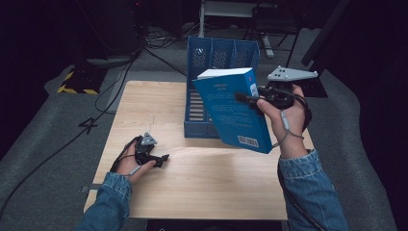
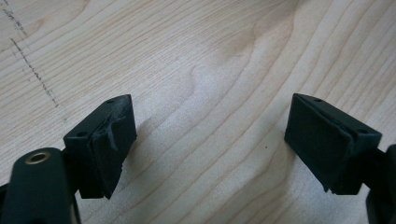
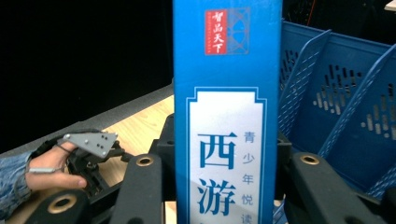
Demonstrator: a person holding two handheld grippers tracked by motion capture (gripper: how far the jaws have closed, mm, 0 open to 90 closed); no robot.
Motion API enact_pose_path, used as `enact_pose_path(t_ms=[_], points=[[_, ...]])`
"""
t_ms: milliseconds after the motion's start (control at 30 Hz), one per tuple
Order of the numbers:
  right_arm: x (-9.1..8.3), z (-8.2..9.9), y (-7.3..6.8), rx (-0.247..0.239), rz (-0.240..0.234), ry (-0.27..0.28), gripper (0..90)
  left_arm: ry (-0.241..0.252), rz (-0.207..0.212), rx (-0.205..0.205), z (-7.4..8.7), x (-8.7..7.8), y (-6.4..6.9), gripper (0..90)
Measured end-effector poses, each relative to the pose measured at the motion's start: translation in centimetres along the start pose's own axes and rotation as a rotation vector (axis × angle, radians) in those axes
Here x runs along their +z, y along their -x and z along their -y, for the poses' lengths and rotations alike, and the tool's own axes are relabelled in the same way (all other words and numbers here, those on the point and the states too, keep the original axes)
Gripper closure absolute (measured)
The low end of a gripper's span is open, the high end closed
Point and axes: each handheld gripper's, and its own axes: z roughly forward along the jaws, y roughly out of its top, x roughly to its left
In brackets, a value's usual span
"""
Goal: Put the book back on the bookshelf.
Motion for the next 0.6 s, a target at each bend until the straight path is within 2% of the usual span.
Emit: enact_pose_path(t_ms=[167,333,600], points=[[0.4,-1.2,1.6,0.004,0.019,0.009,61.9,0.001,0.004,-0.004,-0.1,0.1,0.0,15.5],[0.7,-2.3,3.7,0.035,0.027,0.025,61.9,0.000,0.005,-0.006,-0.1,0.1,0.0,15.5],[1.3,-3.5,6.9,0.053,0.079,0.061,61.8,0.000,0.001,-0.005,-0.1,0.1,0.0,15.5]])
